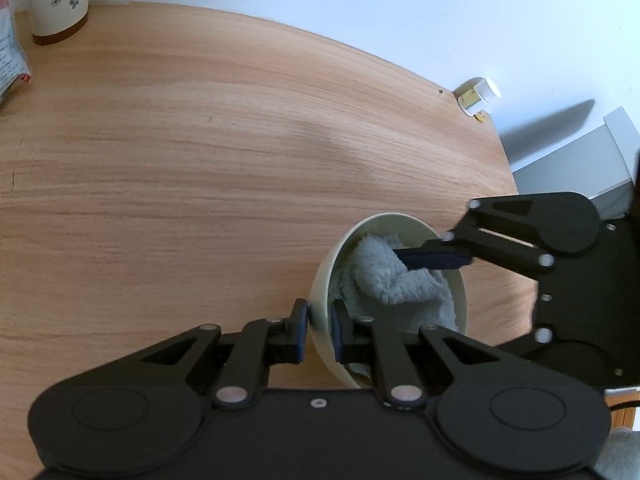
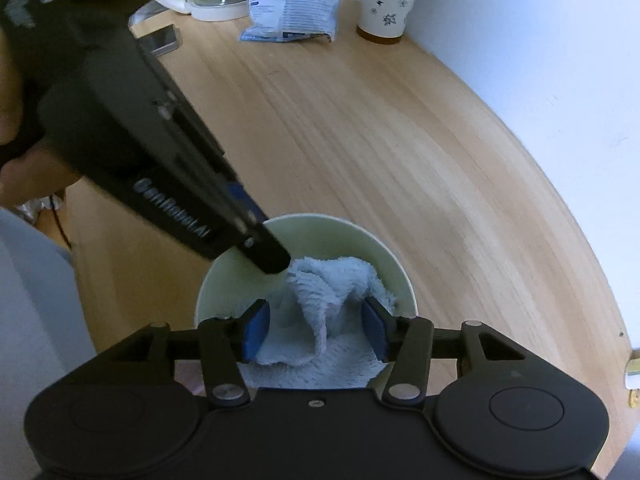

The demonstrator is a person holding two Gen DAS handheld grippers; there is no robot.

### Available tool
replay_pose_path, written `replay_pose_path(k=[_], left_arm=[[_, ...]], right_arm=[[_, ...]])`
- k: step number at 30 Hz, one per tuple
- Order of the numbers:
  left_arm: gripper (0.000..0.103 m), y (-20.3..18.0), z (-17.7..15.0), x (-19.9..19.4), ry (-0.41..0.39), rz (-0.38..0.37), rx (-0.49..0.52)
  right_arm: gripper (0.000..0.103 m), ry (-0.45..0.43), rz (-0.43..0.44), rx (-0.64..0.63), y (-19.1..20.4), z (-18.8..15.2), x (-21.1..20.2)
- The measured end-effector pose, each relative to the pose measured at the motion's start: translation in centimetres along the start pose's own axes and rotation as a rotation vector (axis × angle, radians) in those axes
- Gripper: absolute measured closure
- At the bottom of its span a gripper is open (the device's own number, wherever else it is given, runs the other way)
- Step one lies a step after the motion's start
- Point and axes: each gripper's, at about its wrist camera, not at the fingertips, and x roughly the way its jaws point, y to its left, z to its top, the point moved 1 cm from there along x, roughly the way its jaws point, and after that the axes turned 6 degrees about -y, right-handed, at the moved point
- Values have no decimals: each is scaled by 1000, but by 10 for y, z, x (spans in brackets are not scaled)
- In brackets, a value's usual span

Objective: Clean bowl
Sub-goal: 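Hold the bowl with the left tool while the right tool scrubs the inner wall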

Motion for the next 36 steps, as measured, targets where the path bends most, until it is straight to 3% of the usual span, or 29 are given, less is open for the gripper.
replay_pose_path(k=[9, 12, 13, 16, 21, 23, 30, 36], left_arm=[[91, -4, -5, 0, -10, 4, 8], [91, -4, -4, 0, -7, 2, 11], [91, 7, 11, 2, 11, -12, 48], [91, 15, 22, 3, 23, -25, 77], [91, 16, 18, 4, 23, -40, 51], [92, 19, 17, 3, 24, -48, 19], [95, 20, 16, 3, 21, -32, 2], [93, 15, 12, 2, 15, -28, 6]], right_arm=[[52, 56, 33, -40, 5, 8, 26], [67, 71, 26, -27, 4, 8, 27], [74, 74, 21, -17, 3, 9, 27], [84, 55, 16, 55, -6, 11, 21], [85, -67, 110, 226, -21, 5, -3], [85, -87, 148, 233, -22, 3, -5], [85, -85, 191, 245, -28, 5, 1], [85, -28, 161, 191, -21, 15, 24]])
